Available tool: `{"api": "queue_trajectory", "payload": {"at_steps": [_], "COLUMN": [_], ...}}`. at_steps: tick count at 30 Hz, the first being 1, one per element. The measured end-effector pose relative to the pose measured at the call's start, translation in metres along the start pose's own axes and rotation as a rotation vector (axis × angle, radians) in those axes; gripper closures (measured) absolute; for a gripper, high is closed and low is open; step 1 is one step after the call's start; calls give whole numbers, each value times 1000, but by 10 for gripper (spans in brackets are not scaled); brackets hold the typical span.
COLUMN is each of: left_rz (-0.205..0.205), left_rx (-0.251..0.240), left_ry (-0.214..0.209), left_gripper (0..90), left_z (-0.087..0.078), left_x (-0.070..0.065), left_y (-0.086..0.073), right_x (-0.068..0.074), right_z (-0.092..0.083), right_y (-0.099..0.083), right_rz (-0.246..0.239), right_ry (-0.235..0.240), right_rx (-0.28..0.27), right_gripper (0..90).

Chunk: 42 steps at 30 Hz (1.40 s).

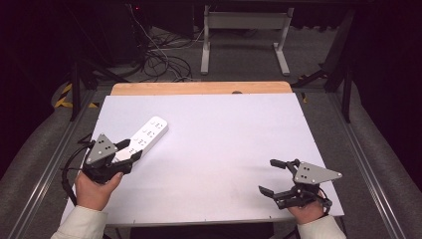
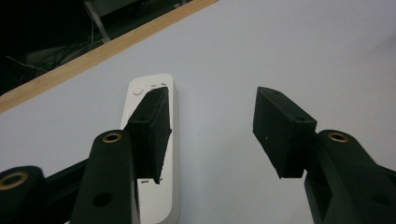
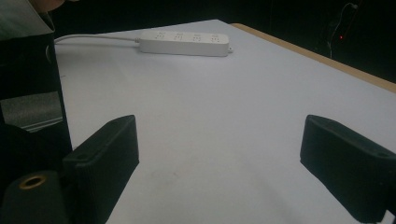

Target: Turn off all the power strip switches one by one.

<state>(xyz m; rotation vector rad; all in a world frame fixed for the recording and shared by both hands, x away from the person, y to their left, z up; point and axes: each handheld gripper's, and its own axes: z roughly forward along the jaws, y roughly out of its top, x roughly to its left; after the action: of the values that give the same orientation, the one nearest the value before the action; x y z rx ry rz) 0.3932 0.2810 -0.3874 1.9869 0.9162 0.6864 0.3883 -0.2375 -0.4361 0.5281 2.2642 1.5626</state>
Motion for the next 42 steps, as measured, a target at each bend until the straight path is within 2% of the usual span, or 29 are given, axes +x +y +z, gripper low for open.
{"api": "queue_trajectory", "payload": {"at_steps": [5,7,10,14,17,19,20,21,22,23,25,27,28,31,35,42], "left_rz": [-43,-41,-26,-58,-66,-57,-56,-62,-62,-66,-80,-81,-79,-108,-121,-174], "left_rx": [7,25,59,56,58,72,83,105,105,119,137,148,154,180,212,240], "left_ry": [-35,-34,-10,-26,-35,-27,-22,-10,-10,-2,5,-10,-9,-26,-12,-15], "left_gripper": [488,490,505,521,540,585,658,693,730,730,826,898,898,899,900,900], "left_z": [4,6,10,12,13,15,16,19,19,20,23,24,25,29,35,46], "left_x": [11,15,17,21,24,25,26,27,27,28,32,37,40,45,51,64], "left_y": [0,0,1,0,0,1,1,1,1,0,-1,-2,-2,-4,-6,-10], "right_x": [0,0,0,0,0,0,0,0,0,0,0,0,0,0,0,0], "right_z": [1,1,1,1,2,2,2,2,2,2,3,3,3,3,4,4], "right_y": [0,0,0,-1,-1,-1,-1,-1,-1,-1,-1,-1,-1,-1,-1,-1], "right_rz": [4,4,4,5,2,2,6,8,8,7,5,5,6,6,8,7], "right_ry": [3,3,5,10,11,11,17,19,19,20,22,22,22,24,31,35], "right_rx": [4,5,5,10,9,10,11,13,13,16,15,15,15,15,15,15], "right_gripper": [121,122,121,119,119,119,119,118,118,118,118,118,118,118,118,118]}}
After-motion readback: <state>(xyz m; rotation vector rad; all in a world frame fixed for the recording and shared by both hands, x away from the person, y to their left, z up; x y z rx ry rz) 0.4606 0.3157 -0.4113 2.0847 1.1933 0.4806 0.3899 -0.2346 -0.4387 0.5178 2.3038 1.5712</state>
